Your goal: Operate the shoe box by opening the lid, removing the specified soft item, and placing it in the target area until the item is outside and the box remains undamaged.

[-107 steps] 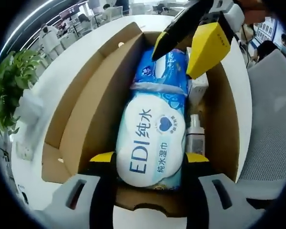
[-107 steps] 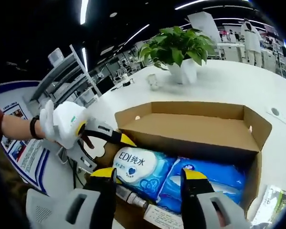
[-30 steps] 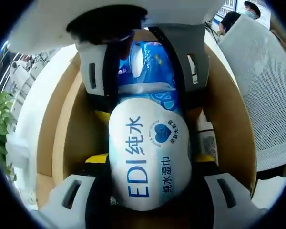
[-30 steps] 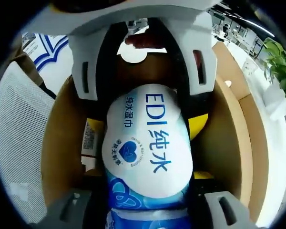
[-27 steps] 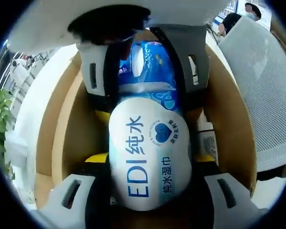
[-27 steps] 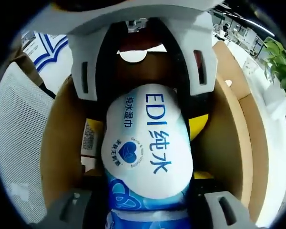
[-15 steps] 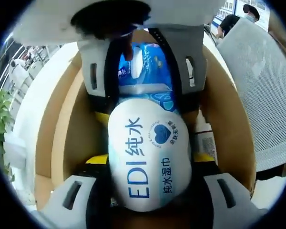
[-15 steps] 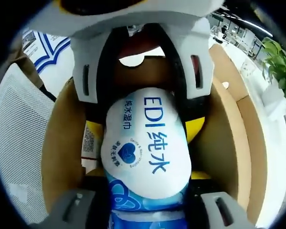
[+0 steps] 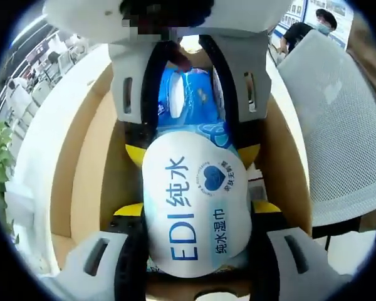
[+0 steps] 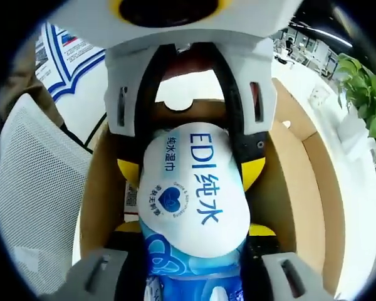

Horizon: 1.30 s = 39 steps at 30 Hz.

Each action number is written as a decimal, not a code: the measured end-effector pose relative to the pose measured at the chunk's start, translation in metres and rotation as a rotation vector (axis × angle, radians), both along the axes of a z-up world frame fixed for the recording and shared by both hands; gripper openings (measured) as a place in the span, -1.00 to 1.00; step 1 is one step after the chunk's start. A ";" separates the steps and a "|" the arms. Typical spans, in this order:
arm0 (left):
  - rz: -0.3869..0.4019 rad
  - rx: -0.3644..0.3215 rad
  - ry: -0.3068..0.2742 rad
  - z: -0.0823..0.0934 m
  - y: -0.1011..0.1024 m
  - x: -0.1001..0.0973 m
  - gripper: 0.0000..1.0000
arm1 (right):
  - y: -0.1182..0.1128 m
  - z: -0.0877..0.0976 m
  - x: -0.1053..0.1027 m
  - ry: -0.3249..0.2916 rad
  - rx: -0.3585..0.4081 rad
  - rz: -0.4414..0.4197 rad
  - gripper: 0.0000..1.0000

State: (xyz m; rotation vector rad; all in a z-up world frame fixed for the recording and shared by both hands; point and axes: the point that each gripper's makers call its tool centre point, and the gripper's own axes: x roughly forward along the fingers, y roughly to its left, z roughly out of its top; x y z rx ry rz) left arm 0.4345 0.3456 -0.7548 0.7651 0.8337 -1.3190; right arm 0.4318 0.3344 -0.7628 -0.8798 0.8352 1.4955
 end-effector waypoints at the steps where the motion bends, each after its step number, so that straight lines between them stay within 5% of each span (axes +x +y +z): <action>1: 0.000 -0.001 0.004 0.000 0.000 -0.001 0.27 | -0.001 0.001 -0.002 0.004 -0.002 0.001 0.11; 24: -0.060 -0.006 -0.049 0.046 -0.018 -0.004 0.21 | -0.016 0.043 -0.002 -0.035 0.022 -0.042 0.10; 39: -0.106 -0.040 -0.057 0.057 -0.055 -0.013 0.19 | -0.056 0.056 -0.012 -0.048 -0.013 -0.087 0.08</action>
